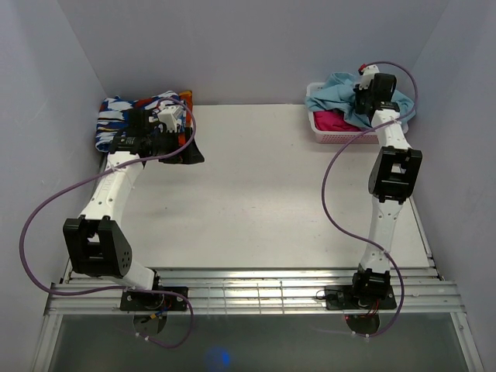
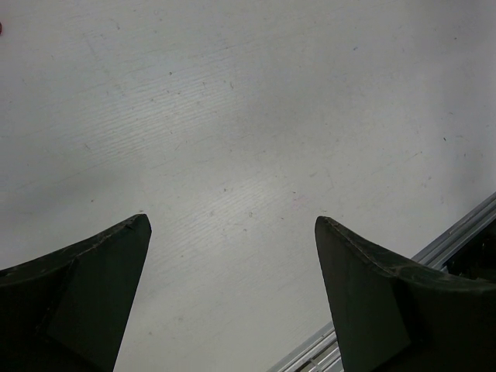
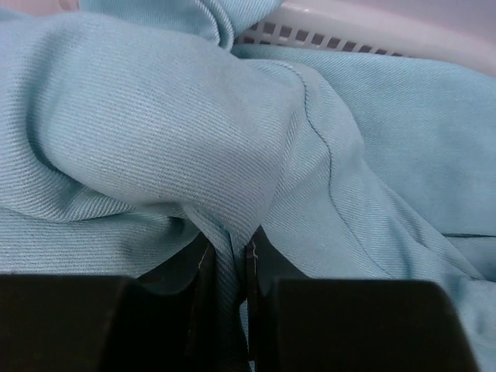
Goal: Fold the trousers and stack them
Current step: Grab the trousers from the pile, then move the trousers to the center of the board
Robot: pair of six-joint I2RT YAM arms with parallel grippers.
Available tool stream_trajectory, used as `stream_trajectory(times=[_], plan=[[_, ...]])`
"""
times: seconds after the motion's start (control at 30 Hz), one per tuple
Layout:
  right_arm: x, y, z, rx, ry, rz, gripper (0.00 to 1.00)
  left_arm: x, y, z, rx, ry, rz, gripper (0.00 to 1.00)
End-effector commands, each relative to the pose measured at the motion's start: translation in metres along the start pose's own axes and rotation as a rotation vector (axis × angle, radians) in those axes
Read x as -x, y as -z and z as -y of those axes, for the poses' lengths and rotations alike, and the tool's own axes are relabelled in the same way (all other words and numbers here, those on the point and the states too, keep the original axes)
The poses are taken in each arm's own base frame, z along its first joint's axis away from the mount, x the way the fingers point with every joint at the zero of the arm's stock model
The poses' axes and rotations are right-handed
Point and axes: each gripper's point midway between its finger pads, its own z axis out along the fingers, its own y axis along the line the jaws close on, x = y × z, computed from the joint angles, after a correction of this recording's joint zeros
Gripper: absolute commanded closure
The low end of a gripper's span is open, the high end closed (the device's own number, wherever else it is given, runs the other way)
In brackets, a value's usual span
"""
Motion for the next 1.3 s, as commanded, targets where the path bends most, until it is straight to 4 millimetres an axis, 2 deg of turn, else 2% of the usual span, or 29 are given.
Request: stream_trajectory(times=[0.0,0.03,0.07,0.13,0.17,0.23,0.27,0.33,0.37,0.43,0.47,0.53,0.57,0.6,0.63,0.77,0.83,0.87,0.9,0.93,0.97,1.0,1.03,1.07,1.1,1.13,1.2,1.23,1.27], plan=[[0.158,0.105,0.032,-0.09,0.01,0.36,0.92,0.014,0.018,0.007,0.021,-0.051,0.061,0.02],[0.175,0.121,0.032,-0.089,-0.006,0.402,0.92,0.015,0.019,0.007,0.029,-0.054,0.07,0.02],[0.205,0.155,0.033,-0.099,-0.002,0.481,0.92,0.015,0.02,0.003,0.051,-0.048,0.074,0.02],[0.23,0.185,0.031,-0.086,-0.023,0.553,0.92,0.015,0.021,0.002,0.064,-0.04,0.087,0.02],[0.252,0.216,0.031,-0.089,-0.023,0.621,0.92,0.017,0.022,-0.001,0.087,-0.033,0.093,0.02],[0.275,0.247,0.026,-0.071,-0.048,0.692,0.92,0.02,0.025,-0.001,0.1,-0.027,0.108,0.02],[0.292,0.276,0.022,-0.067,-0.044,0.749,0.92,0.021,0.027,-0.003,0.115,-0.023,0.115,0.02],[0.316,0.312,0.015,-0.042,-0.049,0.839,0.92,0.026,0.031,-0.005,0.14,-0.019,0.141,0.02],[0.329,0.34,0.012,-0.036,-0.052,0.89,0.92,0.027,0.033,-0.006,0.148,-0.017,0.15,0.02],[0.348,0.377,0.004,-0.005,-0.068,0.972,0.92,0.033,0.039,-0.007,0.17,-0.01,0.176,0.02],[0.358,0.407,-0.001,0.002,-0.066,1.029,0.92,0.035,0.041,-0.008,0.172,-0.006,0.187,0.02],[0.372,0.444,-0.008,0.03,-0.083,1.118,0.92,0.04,0.048,-0.006,0.176,-0.004,0.212,0.02],[0.379,0.474,-0.014,0.042,-0.08,1.174,0.92,0.044,0.05,-0.004,0.171,-0.008,0.225,0.02],[0.383,0.488,-0.02,0.068,-0.073,1.204,0.92,0.047,0.053,-0.002,0.165,-0.01,0.235,0.02],[0.39,0.518,-0.033,0.125,-0.073,1.266,0.92,0.051,0.059,0.001,0.164,-0.019,0.259,0.02],[0.392,0.558,-0.057,0.212,-0.073,1.316,0.92,0.056,0.066,0.004,0.169,-0.027,0.292,0.02],[0.387,0.563,-0.07,0.27,-0.082,1.299,0.92,0.057,0.07,0.009,0.155,-0.039,0.304,0.02],[0.383,0.575,-0.083,0.306,-0.078,1.3,0.92,0.06,0.075,0.013,0.152,-0.049,0.321,0.02],[0.371,0.552,-0.091,0.342,-0.09,1.235,0.92,0.06,0.076,0.014,0.149,-0.053,0.325,0.02],[0.362,0.545,-0.099,0.369,-0.094,1.206,0.92,0.059,0.078,0.016,0.14,-0.078,0.327,0.02],[0.353,0.553,-0.115,0.412,-0.083,1.194,0.92,0.059,0.078,0.021,0.114,-0.095,0.328,0.02],[0.332,0.518,-0.123,0.435,-0.103,1.102,0.92,0.056,0.08,0.024,0.102,-0.11,0.326,0.02],[0.321,0.519,-0.146,0.5,-0.114,1.068,0.92,0.054,0.08,0.026,0.09,-0.145,0.324,0.02],[0.303,0.499,-0.16,0.544,-0.141,0.976,0.92,0.051,0.08,0.036,0.033,-0.177,0.317,0.02],[0.272,0.466,-0.182,0.61,-0.131,0.86,0.92,0.049,0.084,0.046,-0.005,-0.211,0.32,0.02],[0.253,0.456,-0.197,0.636,-0.128,0.798,0.92,0.045,0.084,0.051,-0.038,-0.242,0.314,0.02],[0.205,0.432,-0.253,0.759,-0.065,0.662,0.92,0.038,0.091,0.068,-0.119,-0.325,0.312,0.02],[0.162,0.411,-0.297,0.846,-0.026,0.545,0.88,0.033,0.09,0.071,-0.142,-0.332,0.295,0.02],[0.136,0.397,-0.316,0.863,0.01,0.464,0.78,0.03,0.09,0.072,-0.158,-0.363,0.287,0.02]])
